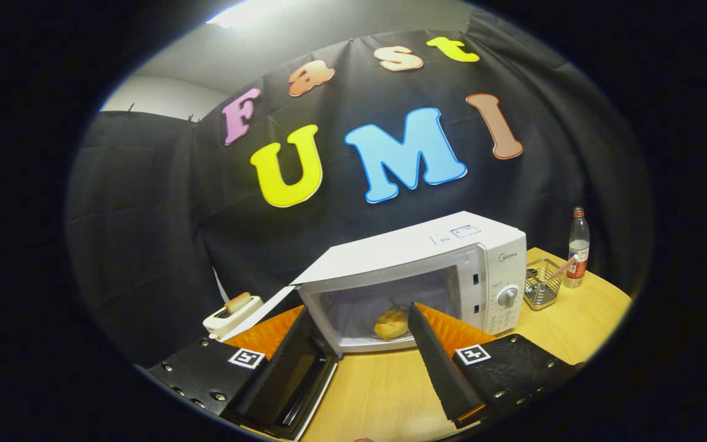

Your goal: Open the microwave, put the food inside, and close the microwave door.

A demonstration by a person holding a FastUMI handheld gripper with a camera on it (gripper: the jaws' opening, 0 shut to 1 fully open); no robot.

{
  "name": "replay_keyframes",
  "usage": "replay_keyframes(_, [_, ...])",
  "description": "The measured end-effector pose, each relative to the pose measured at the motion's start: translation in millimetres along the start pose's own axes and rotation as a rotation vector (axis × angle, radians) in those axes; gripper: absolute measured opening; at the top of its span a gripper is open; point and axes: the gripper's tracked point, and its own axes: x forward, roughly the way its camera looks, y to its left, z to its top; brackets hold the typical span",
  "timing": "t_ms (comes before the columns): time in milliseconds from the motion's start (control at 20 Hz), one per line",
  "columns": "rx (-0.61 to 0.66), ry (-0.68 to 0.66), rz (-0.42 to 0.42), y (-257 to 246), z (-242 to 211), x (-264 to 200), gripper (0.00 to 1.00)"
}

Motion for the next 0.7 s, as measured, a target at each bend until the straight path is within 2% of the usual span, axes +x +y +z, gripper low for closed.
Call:
replay_keyframes(400, [-0.106,0.030,0.237,119.3,-13.3,-45.2,0.97])
replay_keyframes(700, [-0.136,0.039,0.427,204.4,-22.9,-70.6,0.97])
